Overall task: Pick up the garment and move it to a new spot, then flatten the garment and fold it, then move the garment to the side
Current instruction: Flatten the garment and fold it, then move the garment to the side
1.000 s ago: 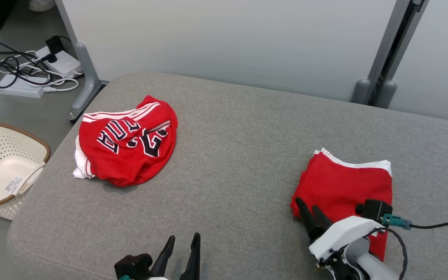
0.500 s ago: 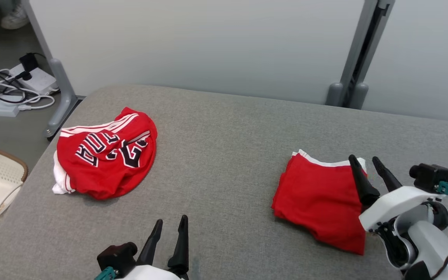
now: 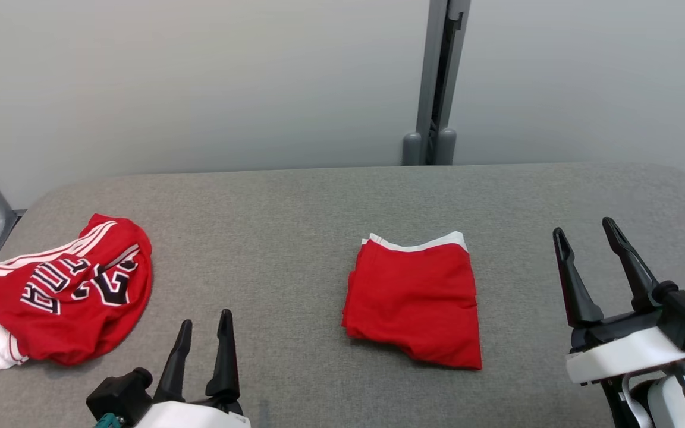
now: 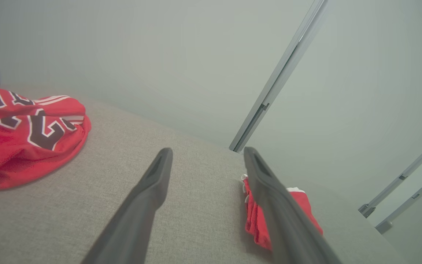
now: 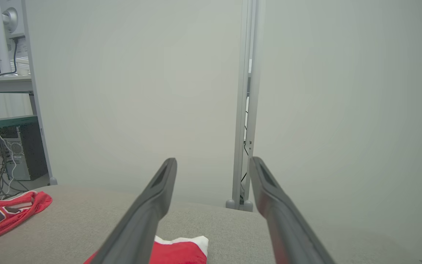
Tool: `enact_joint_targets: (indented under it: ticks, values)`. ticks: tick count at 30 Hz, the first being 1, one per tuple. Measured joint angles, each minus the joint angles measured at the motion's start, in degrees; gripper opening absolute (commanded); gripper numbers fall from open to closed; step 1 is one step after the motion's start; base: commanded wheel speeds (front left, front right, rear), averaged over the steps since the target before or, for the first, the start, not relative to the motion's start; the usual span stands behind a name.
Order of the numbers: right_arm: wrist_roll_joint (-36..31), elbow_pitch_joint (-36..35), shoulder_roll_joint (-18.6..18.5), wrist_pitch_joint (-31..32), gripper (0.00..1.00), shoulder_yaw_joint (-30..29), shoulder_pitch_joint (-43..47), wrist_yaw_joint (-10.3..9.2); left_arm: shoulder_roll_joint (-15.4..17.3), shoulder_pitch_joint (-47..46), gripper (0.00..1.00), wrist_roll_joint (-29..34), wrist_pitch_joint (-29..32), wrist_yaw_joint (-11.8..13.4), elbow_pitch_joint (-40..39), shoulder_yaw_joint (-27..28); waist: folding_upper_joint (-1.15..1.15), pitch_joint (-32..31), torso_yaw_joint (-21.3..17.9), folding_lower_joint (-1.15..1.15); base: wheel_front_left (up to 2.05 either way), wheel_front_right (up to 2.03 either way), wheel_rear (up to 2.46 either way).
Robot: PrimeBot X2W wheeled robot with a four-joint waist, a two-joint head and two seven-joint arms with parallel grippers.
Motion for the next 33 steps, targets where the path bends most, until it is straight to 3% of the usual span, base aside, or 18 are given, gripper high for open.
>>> enact_joint_targets:
  ticks: [6,14,33]
  values:
    - [-2.57,-6.30,2.43,0.00,1.00,-4.70,4.60,0.00,0.01,2.05,1.00,2.58,0.00,-0.45,-0.77,2.67,0.00,-0.31,-3.08,0.00,0.00,0.00,0.00]
    - [-2.08,-7.40,5.06,0.00,1.00,-10.05,7.78,0.00,0.00,4.17,1.00,5.46,0.01,-1.42,-0.36,1.58,0.00,0.21,-3.19,0.00,0.00,0.00,0.00]
    - [-1.14,-6.79,3.94,0.00,1.00,-7.82,7.34,0.00,0.02,3.52,1.00,6.25,0.00,0.22,-3.14,-0.24,0.00,0.99,-0.11,0.00,0.00,0.00,0.00]
